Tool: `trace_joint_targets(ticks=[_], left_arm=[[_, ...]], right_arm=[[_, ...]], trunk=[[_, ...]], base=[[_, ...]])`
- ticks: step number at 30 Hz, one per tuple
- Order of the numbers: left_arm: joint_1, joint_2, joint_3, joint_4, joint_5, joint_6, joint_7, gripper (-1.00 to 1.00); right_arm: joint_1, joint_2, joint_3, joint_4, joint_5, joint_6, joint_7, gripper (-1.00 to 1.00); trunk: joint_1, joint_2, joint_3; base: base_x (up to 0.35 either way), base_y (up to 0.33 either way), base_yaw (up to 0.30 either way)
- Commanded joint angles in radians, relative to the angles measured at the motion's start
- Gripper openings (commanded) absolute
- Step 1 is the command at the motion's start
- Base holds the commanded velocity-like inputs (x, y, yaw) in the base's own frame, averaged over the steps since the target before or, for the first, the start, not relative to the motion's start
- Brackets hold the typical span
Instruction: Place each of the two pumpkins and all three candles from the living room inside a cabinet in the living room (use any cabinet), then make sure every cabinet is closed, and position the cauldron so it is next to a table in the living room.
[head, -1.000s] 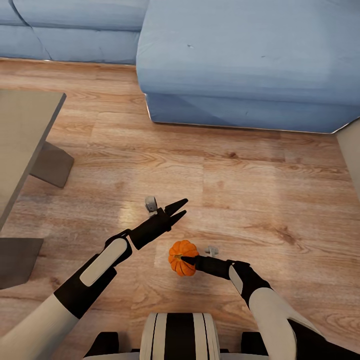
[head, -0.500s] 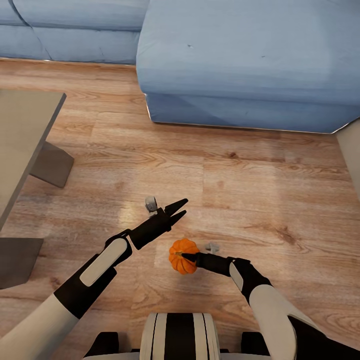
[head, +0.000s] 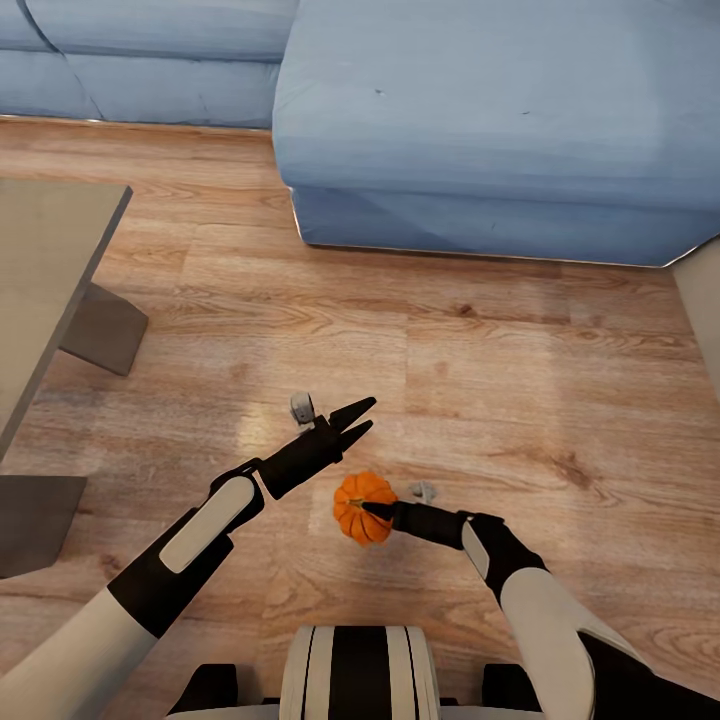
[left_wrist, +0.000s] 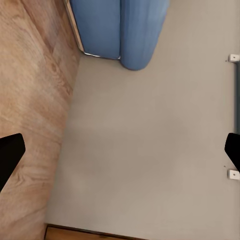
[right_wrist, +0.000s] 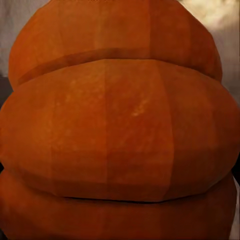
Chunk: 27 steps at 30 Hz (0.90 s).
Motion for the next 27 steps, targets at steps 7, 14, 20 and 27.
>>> trace_joint_targets(ticks=[7,14,20,27], left_arm=[[0.000,0.000,0.000,-0.002,-0.001,0.000,-0.001,1.00],[0.000,0.002,-0.003,-0.017,-0.002,0.001,-0.019,1.00],[-0.001,0.003,-0.003,-0.020,-0.002,0.002,-0.035,1.00],[0.000,0.013,-0.003,-0.010,0.006,0.004,-0.046,1.00]], right_arm=[[0.000,-0.015,-0.004,-0.019,-0.040,0.060,0.060,-1.00],[0.000,-0.029,-0.004,-0.076,-0.059,0.087,0.064,-1.00],[0.000,-0.039,-0.004,-0.079,-0.060,0.088,0.064,-1.00],[0.000,-0.059,-0.004,-0.079,-0.060,0.088,0.089,-1.00]], trunk=[[0.000,0.000,0.000],[0.000,0.000,0.000],[0.000,0.000,0.000],[0.000,0.000,0.000]], base=[[0.000,0.000,0.000],[0.000,0.000,0.000],[0.000,0.000,0.000],[0.000,0.000,0.000]])
